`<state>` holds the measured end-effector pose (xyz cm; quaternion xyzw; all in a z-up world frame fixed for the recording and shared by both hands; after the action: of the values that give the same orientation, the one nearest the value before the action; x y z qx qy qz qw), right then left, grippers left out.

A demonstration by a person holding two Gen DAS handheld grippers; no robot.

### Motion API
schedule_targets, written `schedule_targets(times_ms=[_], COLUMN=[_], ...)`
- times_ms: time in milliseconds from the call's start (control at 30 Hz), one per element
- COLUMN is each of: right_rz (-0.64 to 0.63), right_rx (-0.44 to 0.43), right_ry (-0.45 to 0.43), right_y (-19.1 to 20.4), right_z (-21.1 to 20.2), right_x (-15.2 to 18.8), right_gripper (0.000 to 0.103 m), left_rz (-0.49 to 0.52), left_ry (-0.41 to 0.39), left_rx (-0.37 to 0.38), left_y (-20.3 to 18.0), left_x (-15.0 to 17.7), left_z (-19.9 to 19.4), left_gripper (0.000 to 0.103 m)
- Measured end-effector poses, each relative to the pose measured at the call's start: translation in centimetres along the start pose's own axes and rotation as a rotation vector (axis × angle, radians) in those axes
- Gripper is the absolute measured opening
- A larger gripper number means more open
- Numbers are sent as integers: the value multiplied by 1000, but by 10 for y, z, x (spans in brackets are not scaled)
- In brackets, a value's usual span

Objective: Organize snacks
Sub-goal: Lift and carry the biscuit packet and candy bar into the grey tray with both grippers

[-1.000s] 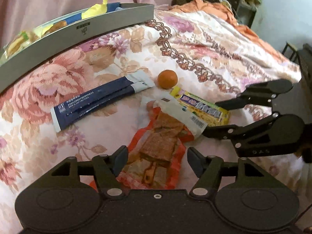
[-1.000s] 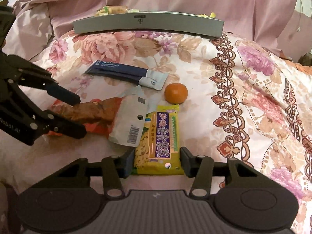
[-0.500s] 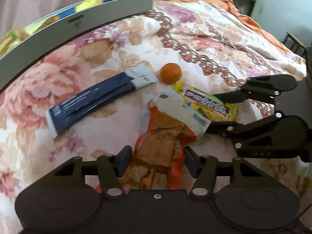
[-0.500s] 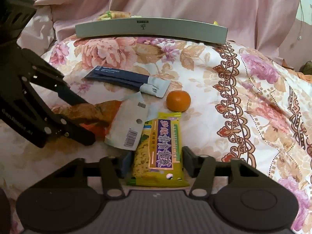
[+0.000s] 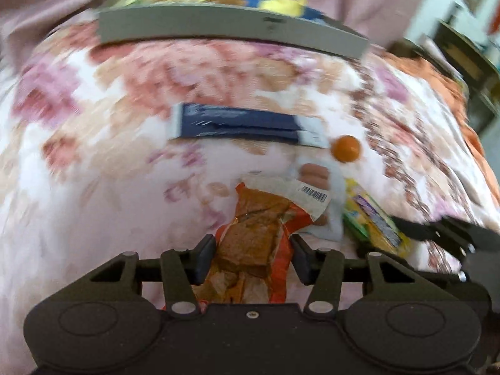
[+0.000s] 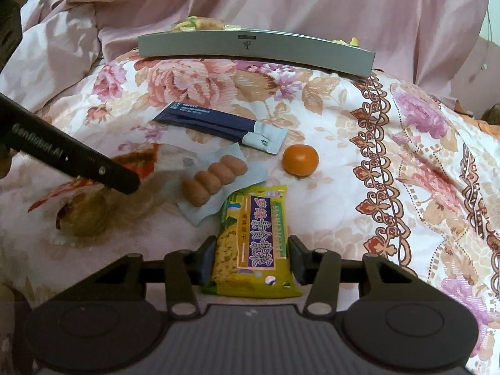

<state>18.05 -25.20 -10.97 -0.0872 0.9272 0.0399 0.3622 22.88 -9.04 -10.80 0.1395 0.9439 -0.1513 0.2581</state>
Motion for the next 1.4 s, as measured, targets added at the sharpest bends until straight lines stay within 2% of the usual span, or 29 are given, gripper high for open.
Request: schedule_targets(times_ms=[233, 400, 533, 667, 933, 1400], right_rz=[-151, -57, -3, -55, -343, -344], right_rx=[81, 23, -6, 37, 200, 267], right_ry=[0, -12, -20, -14, -89, -238], right_y=[11, 4, 1, 8, 31, 22], right_z=[-7, 1, 6, -1, -20, -43], right_x=[6, 3, 2, 6, 12, -10], right_gripper=[53, 58, 52, 52, 52, 52], left_rz=[-51, -50, -56, -53, -3, 23], left_ry=[-26, -58, -88, -96, -132, -207], left_rx=[-53, -89, -107, -120, -146, -172], left_y=[2, -2, -6, -12, -23, -30], left_x=[6, 6, 7, 10, 14, 2], left_z=[-10, -14, -18, -19, -30, -48], left_gripper=[52, 52, 52, 51, 51, 51])
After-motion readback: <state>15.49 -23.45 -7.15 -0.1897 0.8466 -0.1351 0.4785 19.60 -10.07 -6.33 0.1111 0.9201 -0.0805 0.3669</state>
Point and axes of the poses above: each gripper's, at about its wrist camera, not at the fingertips, and z roughly the way its jaws point, y to its left, x to its underside, the point moved 9 cm from there along z, roughly the way its jaws point, and after that the axes turned 4 degrees about z, right-handed, at the moved point
